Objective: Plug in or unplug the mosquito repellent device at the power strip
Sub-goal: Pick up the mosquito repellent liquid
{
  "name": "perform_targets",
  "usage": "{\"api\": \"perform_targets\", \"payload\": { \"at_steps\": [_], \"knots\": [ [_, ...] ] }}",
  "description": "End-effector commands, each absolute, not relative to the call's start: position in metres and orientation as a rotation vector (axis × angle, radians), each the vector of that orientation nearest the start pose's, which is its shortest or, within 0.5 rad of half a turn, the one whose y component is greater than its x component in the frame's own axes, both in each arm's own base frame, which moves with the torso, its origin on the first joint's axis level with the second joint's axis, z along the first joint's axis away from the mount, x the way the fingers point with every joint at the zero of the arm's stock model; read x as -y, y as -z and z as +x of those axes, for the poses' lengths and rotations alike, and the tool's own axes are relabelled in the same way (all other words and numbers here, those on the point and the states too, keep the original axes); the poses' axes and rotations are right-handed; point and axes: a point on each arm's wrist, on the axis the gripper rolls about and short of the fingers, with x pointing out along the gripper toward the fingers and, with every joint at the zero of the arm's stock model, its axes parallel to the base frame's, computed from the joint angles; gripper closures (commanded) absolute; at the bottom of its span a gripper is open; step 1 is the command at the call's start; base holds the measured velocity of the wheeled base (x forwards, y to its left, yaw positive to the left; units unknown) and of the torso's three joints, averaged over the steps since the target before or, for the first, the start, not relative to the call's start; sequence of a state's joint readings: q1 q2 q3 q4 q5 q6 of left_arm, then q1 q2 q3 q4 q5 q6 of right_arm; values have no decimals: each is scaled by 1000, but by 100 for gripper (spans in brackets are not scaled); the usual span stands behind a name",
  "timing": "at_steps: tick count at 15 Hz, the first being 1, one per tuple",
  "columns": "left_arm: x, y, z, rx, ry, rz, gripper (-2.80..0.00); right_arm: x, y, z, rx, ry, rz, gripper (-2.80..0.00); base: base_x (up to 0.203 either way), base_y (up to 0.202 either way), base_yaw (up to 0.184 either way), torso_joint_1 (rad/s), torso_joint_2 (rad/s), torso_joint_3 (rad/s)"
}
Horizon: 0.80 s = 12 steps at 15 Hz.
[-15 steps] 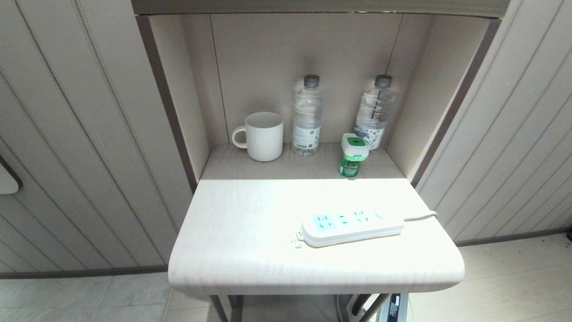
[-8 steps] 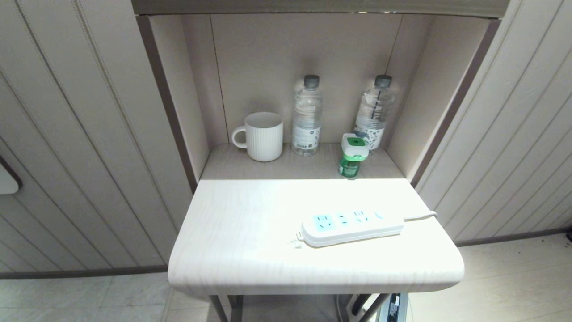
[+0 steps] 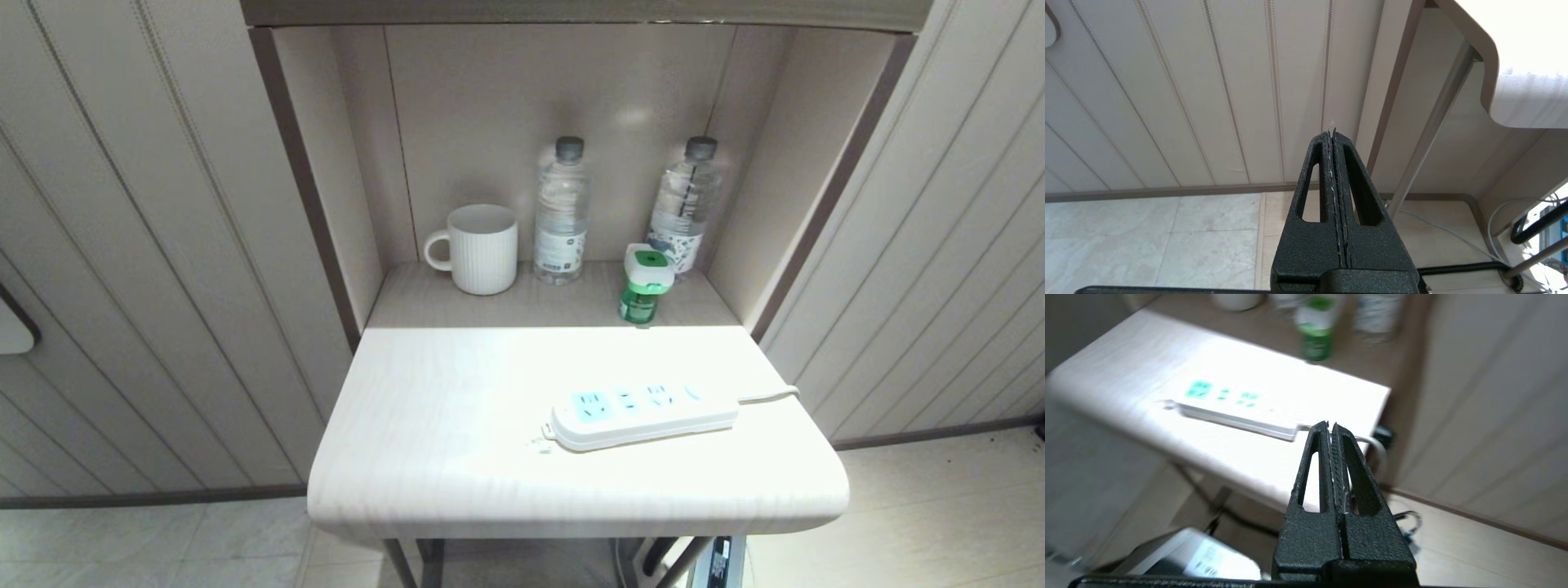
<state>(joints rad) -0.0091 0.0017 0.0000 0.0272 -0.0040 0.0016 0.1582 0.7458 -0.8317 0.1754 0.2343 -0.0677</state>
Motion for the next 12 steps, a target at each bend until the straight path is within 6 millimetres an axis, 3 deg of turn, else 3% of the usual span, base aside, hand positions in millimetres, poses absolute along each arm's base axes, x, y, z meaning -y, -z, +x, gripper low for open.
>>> {"api": "perform_targets", "payload": {
  "at_steps": [1,3,6,8,10,11,12],
  "knots": [
    [0,-73,-23,-31,14,2,0,-52,-283,107,-275,-578,-92,0,0,0,0,0,0,0],
    [0,-73,-23,-31,14,2,0,-98,-276,128,-310,-513,-153,0,0,0,0,0,0,0],
    [0,-73,-23,-31,14,2,0,-164,-271,146,-145,-260,-113,0,0,0,0,0,0,0],
    [0,-73,-23,-31,14,2,0,-190,-268,157,-32,-222,-10,0,0,0,0,0,0,0],
    [0,-73,-23,-31,14,2,0,-196,-264,180,42,-112,61,0,0,0,0,0,0,0],
    [0,-73,-23,-31,14,2,0,-197,-263,188,77,-54,90,-280,0,0,0,0,0,0],
    [0,-73,-23,-31,14,2,0,-197,-261,190,81,-32,83,-280,0,0,0,0,0,0]
  ]
}}
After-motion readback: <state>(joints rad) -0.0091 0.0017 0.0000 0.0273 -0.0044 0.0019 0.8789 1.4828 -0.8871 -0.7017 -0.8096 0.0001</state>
